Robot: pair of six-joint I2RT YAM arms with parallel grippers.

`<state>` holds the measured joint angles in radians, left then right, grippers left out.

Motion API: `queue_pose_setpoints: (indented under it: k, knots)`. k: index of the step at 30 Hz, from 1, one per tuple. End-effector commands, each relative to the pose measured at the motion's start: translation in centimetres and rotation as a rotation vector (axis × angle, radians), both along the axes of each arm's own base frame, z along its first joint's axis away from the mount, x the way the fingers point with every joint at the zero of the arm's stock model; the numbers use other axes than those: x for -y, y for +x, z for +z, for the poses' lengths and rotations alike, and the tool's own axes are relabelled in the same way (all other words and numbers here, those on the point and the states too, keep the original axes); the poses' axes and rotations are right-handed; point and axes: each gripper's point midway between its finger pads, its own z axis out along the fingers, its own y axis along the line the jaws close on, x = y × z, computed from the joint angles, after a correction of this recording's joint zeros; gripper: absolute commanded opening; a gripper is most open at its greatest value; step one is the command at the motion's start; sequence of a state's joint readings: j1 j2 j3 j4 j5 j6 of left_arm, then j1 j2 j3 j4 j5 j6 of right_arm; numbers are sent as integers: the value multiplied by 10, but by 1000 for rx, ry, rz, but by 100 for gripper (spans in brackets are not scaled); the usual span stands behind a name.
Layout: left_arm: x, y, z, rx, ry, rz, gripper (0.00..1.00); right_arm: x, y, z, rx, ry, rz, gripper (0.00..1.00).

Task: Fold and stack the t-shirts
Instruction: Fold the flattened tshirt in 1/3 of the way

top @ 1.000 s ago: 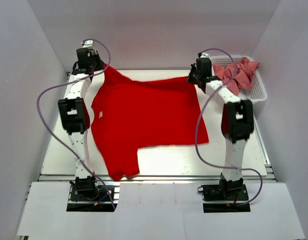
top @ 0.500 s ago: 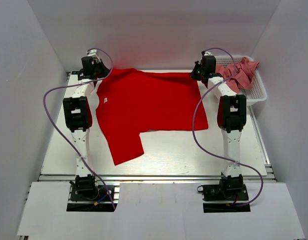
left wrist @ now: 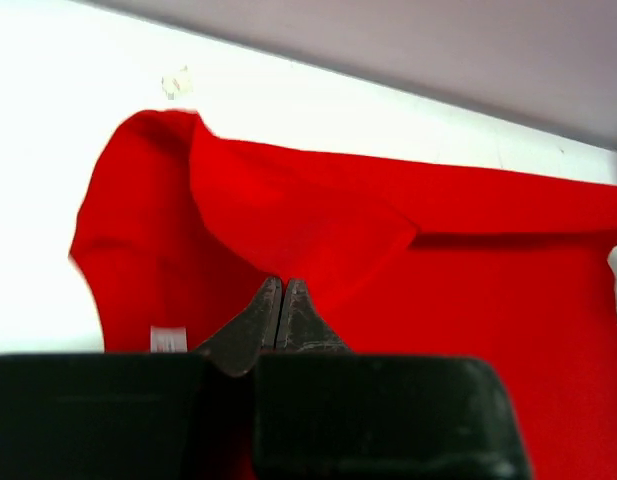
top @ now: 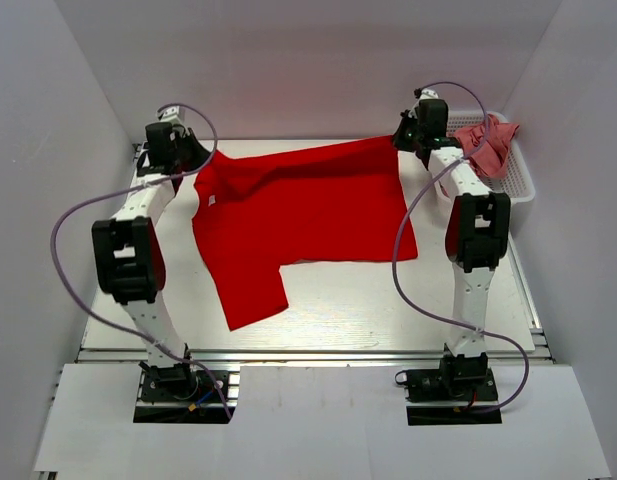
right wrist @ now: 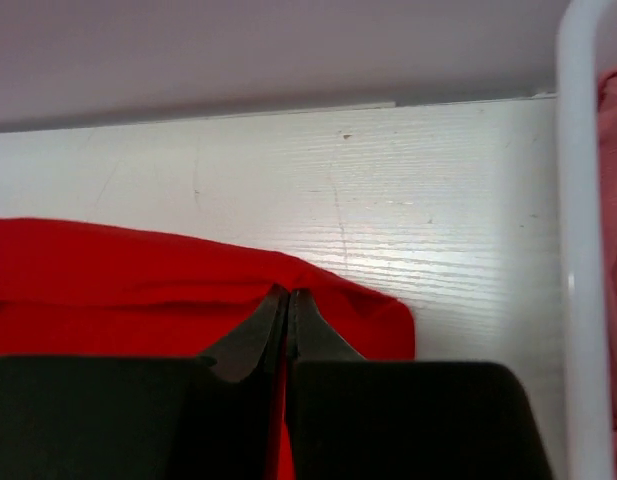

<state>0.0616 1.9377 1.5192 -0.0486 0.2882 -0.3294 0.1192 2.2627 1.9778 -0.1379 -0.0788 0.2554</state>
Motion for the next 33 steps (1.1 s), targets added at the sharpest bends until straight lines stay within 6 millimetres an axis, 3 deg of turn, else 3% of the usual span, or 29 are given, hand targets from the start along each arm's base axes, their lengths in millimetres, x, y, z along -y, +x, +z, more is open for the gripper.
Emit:
queue_pose_setpoints:
  k: [1, 4, 5, 6, 8, 9, 10, 14, 17, 20, 23, 24, 25, 26, 30, 33]
  knots:
    - [3, -28, 18, 12, -23, 26, 0, 14, -7, 32, 37, -34, 0, 0]
    - [5, -54, 7, -45, -24, 46, 0, 22, -12, 28, 13, -55, -12, 0]
    - [6, -66, -10, -88, -35, 52, 0, 24, -14, 22, -2, -64, -13, 0]
    - [11, -74, -5, -80, -35, 43, 0, 27, -15, 25, 1, -67, -18, 0]
    - [10, -93, -24, -139, -38, 59, 0, 28, -20, 18, -24, -72, -15, 0]
    - [15, -102, -22, -145, -47, 55, 0, 29, -22, 16, -32, -77, -12, 0]
    - [15, -114, -36, -178, -47, 55, 0, 30, -23, 15, -36, -79, -13, 0]
    - [30, -144, -61, -248, -62, 8, 0, 32, -37, -10, -97, -91, -22, 0]
    - [36, -161, -78, -304, -65, -9, 18, 36, -46, -31, -148, -101, -38, 0]
    - [29, -174, -102, -410, -26, 14, 41, 41, -51, -47, -187, -118, -56, 13]
    - [27, -171, -95, -428, 7, 13, 64, 46, -53, -46, -197, -153, -68, 38]
    - [27, -167, -88, -417, 15, 8, 83, 47, -53, -44, -185, -177, -52, 45]
    - [25, -166, -86, -418, 21, 16, 89, 43, -54, -42, -182, -177, -38, 54]
    - [25, -163, -81, -406, 21, 16, 96, 39, -53, -37, -169, -179, -21, 56]
    - [30, -129, -39, -272, 19, 8, 99, 21, -52, -14, -108, -191, 58, 71]
    - [36, -101, -32, -233, 3, -18, 99, 12, -49, -6, -75, -219, 91, 81]
